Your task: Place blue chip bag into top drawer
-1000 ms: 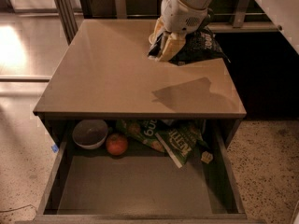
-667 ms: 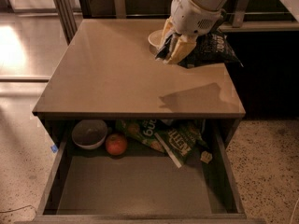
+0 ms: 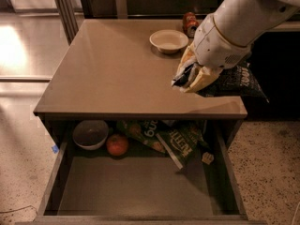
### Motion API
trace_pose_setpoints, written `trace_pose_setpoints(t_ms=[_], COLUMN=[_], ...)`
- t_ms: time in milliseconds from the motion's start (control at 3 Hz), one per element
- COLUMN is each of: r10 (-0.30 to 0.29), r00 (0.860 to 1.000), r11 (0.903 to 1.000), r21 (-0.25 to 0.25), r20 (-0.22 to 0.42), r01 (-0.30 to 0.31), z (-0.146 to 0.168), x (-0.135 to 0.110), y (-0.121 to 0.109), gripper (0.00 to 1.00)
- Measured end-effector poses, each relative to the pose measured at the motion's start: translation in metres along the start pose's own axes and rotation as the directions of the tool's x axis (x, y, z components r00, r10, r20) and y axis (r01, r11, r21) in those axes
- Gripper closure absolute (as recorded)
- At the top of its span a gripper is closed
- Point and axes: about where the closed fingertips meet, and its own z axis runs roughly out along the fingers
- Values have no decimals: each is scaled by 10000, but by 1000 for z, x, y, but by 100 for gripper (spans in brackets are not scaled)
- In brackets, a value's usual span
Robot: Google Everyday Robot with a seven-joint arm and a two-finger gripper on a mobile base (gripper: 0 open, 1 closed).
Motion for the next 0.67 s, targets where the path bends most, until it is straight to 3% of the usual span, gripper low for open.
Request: trace_pose_setpoints(t_ms=[667], r10=[88], r00=[9999], r11=[9998], r21=[199], r20=[79], r01=[-90], z=[3], x=[1], y=[-1], gripper=[100])
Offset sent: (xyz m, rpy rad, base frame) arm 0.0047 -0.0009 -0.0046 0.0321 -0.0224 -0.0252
